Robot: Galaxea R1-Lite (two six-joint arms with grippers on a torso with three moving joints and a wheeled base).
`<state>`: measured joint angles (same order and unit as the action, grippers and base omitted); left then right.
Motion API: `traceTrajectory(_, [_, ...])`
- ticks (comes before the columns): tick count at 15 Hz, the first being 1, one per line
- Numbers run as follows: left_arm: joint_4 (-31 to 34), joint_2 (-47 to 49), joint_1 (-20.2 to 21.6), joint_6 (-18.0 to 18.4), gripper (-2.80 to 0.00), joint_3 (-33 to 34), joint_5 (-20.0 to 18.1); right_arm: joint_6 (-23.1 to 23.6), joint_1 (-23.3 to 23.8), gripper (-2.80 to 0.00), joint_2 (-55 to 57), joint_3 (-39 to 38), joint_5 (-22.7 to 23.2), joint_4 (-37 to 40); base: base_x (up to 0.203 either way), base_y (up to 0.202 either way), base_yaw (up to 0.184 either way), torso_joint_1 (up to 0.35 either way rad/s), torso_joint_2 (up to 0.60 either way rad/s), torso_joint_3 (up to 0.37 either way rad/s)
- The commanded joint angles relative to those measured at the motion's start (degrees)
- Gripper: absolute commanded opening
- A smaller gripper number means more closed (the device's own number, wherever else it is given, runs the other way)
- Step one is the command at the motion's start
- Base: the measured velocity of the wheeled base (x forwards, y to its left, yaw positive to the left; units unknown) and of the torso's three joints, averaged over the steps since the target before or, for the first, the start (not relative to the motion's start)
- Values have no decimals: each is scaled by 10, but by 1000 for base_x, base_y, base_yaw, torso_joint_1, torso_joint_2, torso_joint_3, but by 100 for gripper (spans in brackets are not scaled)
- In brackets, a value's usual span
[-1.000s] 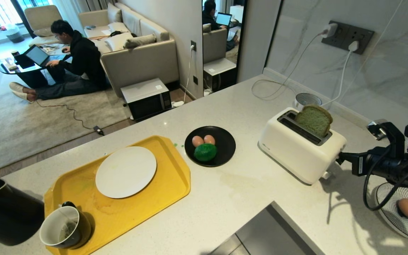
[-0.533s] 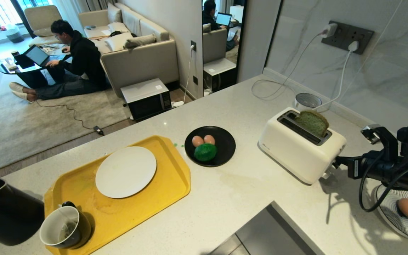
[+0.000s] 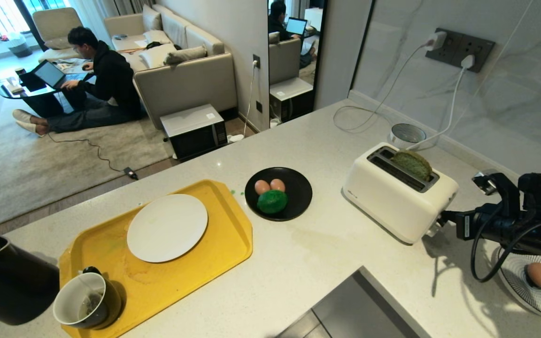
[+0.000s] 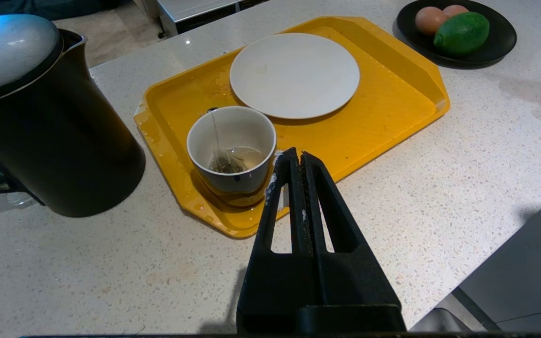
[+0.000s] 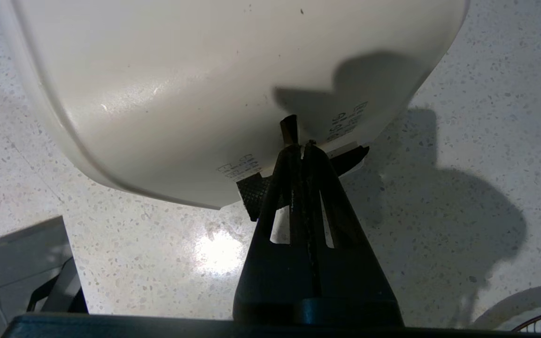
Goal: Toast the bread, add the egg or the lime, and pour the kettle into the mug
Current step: Use a bread toaster
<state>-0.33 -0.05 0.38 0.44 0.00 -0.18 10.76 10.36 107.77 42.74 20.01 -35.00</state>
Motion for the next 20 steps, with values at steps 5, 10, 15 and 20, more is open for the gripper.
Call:
traceTrajectory(5, [0,0,0,0,-280,0,0,1,-1,-280,4,-1,1,-2,0,0,0,0,0,0])
traceTrajectory(10, [0,0,0,0,-280,0,0,3,-1,-280,5,-2,1,-2,0,0,0,0,0,0])
traceTrajectory(15, [-1,0,0,0,-280,0,0,3,-1,-280,9,-3,1,-2,0,0,0,0,0,0])
traceTrajectory(20, [-1,0,0,0,-280,0,0,2,0,-280,8,-2,1,-2,0,0,0,0,0,0])
